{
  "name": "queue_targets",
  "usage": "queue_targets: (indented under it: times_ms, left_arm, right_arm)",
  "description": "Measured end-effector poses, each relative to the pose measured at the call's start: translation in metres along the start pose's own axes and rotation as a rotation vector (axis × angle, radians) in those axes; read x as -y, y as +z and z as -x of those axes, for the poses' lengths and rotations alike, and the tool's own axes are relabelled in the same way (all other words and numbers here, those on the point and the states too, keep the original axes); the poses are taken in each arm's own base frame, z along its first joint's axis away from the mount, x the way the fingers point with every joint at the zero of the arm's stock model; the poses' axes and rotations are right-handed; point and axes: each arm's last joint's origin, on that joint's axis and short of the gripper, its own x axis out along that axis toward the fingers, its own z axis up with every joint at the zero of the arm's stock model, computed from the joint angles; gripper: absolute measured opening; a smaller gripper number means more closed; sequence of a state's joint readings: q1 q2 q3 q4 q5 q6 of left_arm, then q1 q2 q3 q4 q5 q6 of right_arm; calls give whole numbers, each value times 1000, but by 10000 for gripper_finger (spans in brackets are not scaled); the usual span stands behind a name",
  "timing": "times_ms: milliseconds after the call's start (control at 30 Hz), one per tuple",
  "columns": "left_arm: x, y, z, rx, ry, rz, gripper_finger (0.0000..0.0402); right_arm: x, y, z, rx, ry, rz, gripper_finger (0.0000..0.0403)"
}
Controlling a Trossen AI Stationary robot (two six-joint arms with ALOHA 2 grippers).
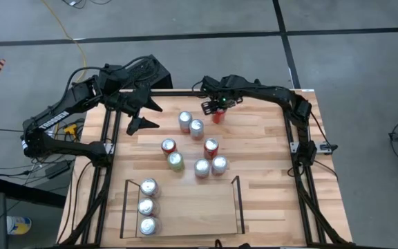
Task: Place canned beverage on shelf
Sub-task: Put the red soda can on the shelf
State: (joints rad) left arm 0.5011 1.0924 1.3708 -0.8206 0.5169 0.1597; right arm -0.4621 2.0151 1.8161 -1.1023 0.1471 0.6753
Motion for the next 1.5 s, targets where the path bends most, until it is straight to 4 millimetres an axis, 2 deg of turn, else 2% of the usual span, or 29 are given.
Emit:
queue_targets:
  times_ms: [167, 300, 500, 633, 767, 933, 1067, 1267, 1433, 1500]
  left_arm:
    - [2, 1, 3, 14, -12, -19, 309]
    - [4, 1, 5, 22, -25, 3, 309]
    - [10, 2, 15, 60, -54, 17, 309]
    - [17, 5, 22, 108, -115, 76, 309]
    - [28, 8, 32, 154, -146, 152, 309]
    - [43, 14, 44, 226, -191, 211, 309]
    - [51, 18, 49, 279, -180, 260, 309]
    - [58, 20, 46, 287, -163, 384, 309]
    - [66, 21, 37, 254, -199, 458, 309]
    - [71, 21, 35, 237, -229, 465, 309]
  right_arm:
    - [-11, 6, 39, 54, 36, 150, 252]
    - [-14, 12, 80, 116, 72, 236, 252]
    - [-31, -3, 141, 228, 150, 528, 252]
    - [-46, -31, 169, 300, 249, 754, 252]
    - [-68, -67, 186, 324, 312, 921, 252]
    - [-96, -116, 201, 350, 373, 1186, 252]
    - [-110, -154, 212, 371, 421, 1371, 252]
    - [-126, -203, 230, 464, 503, 1609, 252]
    - [-138, -234, 233, 449, 613, 1693, 252]
    - [-147, -244, 225, 416, 641, 1739, 252]
